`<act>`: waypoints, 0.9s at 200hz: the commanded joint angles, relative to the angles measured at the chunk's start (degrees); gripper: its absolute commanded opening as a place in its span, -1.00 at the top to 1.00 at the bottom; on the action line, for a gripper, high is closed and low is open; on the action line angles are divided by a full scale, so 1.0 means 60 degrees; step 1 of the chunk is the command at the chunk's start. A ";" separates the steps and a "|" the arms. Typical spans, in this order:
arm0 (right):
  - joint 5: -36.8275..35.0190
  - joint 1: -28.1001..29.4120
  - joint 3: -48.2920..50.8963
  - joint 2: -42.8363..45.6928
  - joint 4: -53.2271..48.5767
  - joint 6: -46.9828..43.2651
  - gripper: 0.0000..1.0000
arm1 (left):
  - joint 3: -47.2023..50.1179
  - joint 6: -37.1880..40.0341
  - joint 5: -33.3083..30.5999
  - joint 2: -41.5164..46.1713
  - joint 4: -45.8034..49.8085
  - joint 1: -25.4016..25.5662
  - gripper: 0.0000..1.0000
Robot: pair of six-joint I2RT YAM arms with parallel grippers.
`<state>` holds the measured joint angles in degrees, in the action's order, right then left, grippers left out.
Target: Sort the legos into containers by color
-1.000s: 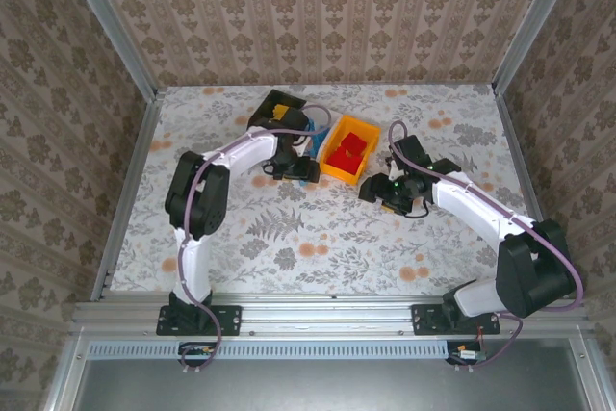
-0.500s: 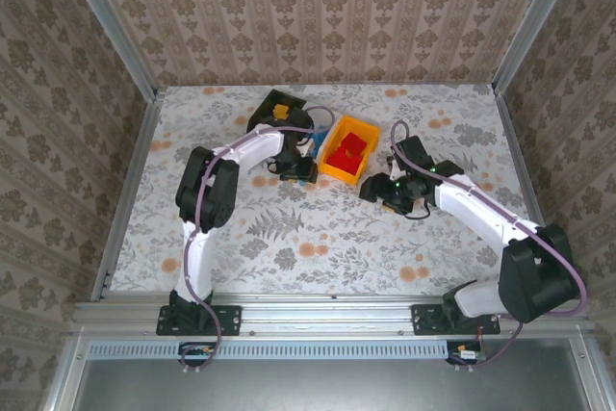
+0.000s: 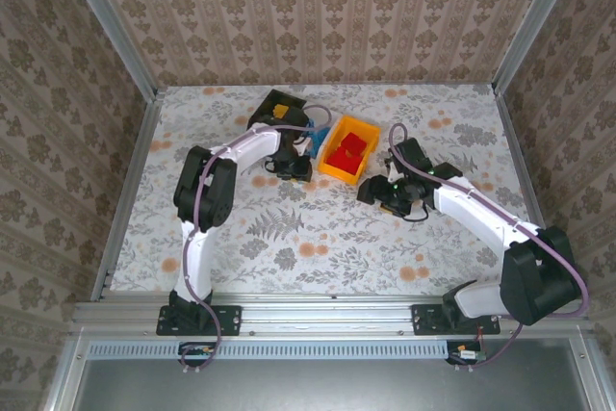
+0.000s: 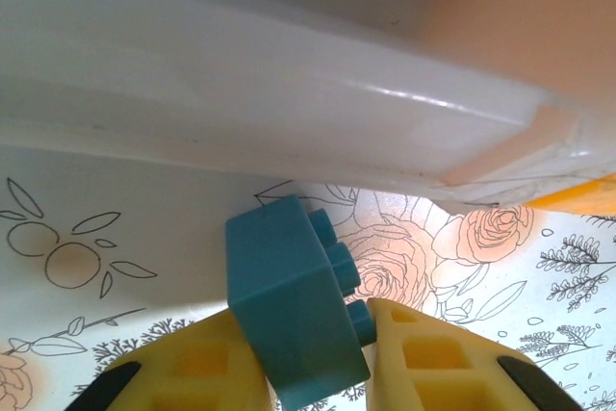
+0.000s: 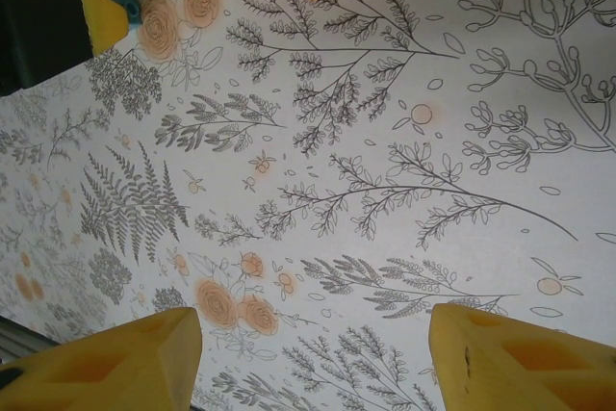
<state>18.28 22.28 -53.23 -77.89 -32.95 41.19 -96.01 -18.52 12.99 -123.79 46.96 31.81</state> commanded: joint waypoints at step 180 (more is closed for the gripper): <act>0.0206 0.1024 -0.1380 -0.2559 0.1020 0.0748 -0.35 | 0.3754 -0.1143 0.3068 0.4416 -0.1421 -0.1246 0.60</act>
<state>18.63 27.51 -59.33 -91.74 -27.09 44.40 -75.57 -23.18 26.96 -101.30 39.77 26.13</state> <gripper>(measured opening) 0.672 0.213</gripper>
